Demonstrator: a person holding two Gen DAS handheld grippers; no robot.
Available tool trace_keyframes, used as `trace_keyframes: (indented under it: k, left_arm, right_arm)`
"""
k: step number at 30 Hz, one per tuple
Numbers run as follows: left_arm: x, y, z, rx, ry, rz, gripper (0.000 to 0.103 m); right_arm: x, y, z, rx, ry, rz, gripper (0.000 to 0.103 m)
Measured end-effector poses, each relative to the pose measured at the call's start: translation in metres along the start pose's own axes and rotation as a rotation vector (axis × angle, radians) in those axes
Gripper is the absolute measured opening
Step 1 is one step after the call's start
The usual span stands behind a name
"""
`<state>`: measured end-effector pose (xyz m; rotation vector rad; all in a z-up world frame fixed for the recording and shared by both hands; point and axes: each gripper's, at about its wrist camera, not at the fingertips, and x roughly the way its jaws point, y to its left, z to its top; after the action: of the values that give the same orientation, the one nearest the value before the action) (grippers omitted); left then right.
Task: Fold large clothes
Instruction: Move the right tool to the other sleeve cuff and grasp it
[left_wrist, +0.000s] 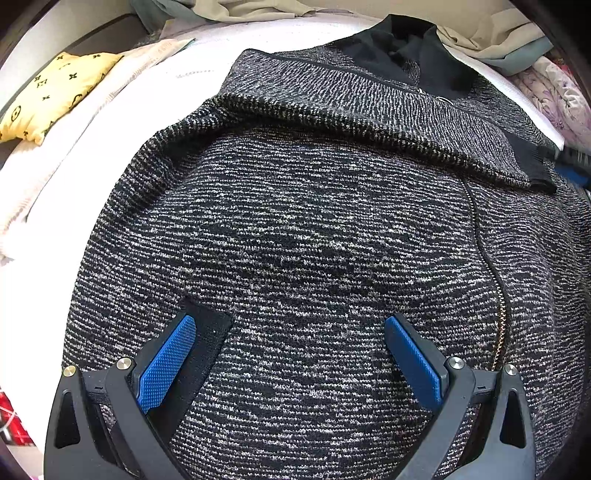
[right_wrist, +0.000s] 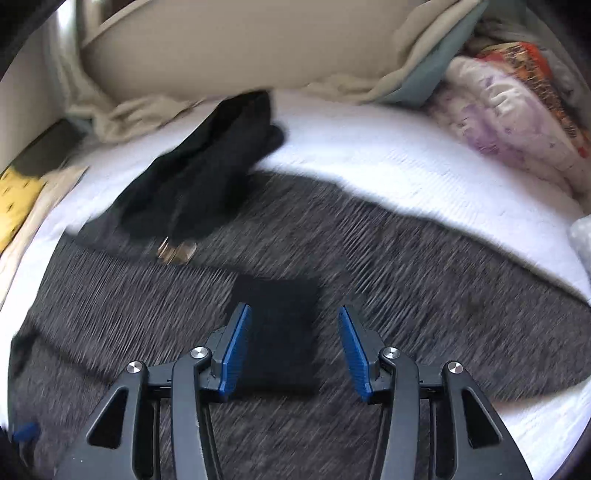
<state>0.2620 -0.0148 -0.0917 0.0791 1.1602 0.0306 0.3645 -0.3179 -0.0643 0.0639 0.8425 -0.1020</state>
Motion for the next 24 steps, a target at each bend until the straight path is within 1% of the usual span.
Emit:
trace_keyframes:
  k: [2, 3, 4, 6, 8, 10, 12, 14, 16, 18, 19, 21, 23, 24]
  left_arm:
    - [-0.001, 0.000, -0.002, -0.002, -0.004, 0.001, 0.103]
    - [-0.002, -0.001, -0.003, -0.003, -0.005, 0.002, 0.103]
    - [-0.003, -0.001, -0.004, -0.005, -0.006, 0.003, 0.103]
    - [-0.004, -0.001, -0.005, -0.004, -0.006, 0.002, 0.103]
    - [-0.005, 0.001, -0.006, -0.002, -0.006, -0.002, 0.103]
    - [-0.005, 0.002, -0.006, 0.000, -0.005, -0.006, 0.103]
    - [-0.004, 0.004, -0.005, 0.000, -0.002, -0.010, 0.103]
    - [-0.004, 0.005, -0.004, 0.001, -0.002, -0.012, 0.103]
    - [-0.003, 0.006, -0.003, 0.003, -0.005, -0.012, 0.103]
    - [-0.003, 0.007, -0.004, 0.003, -0.010, -0.010, 0.103]
    - [-0.003, 0.007, -0.004, 0.002, -0.010, -0.009, 0.103]
    - [-0.005, 0.005, -0.006, -0.001, -0.010, -0.006, 0.103]
    - [-0.006, 0.004, -0.006, -0.003, -0.009, -0.003, 0.103]
    - [-0.006, 0.004, -0.006, -0.004, -0.008, -0.002, 0.103]
  right_arm:
    - [0.013, 0.009, -0.014, -0.027, 0.092, 0.006, 0.047]
    - [0.019, 0.011, -0.018, -0.028, 0.112, -0.006, 0.047]
    - [0.018, 0.011, -0.020, -0.026, 0.094, -0.007, 0.047]
    - [0.013, 0.008, -0.019, -0.001, 0.103, 0.009, 0.047]
    - [-0.006, -0.003, -0.020, 0.056, 0.098, 0.053, 0.047]
    - [-0.030, -0.013, -0.020, 0.080, 0.063, 0.065, 0.048]
    - [-0.062, -0.032, -0.025, 0.092, 0.011, 0.056, 0.058]
    - [-0.089, -0.062, -0.029, 0.113, -0.033, -0.002, 0.059]
    - [-0.110, -0.100, -0.040, 0.169, -0.062, -0.032, 0.059]
    - [-0.123, -0.151, -0.048, 0.320, -0.072, -0.034, 0.059]
    - [-0.130, -0.184, -0.055, 0.443, -0.084, -0.017, 0.059]
    - [-0.138, -0.226, -0.067, 0.586, -0.110, -0.018, 0.059]
    - [-0.144, -0.265, -0.083, 0.688, -0.116, -0.102, 0.059]
    - [-0.146, -0.280, -0.091, 0.734, -0.114, -0.126, 0.059]
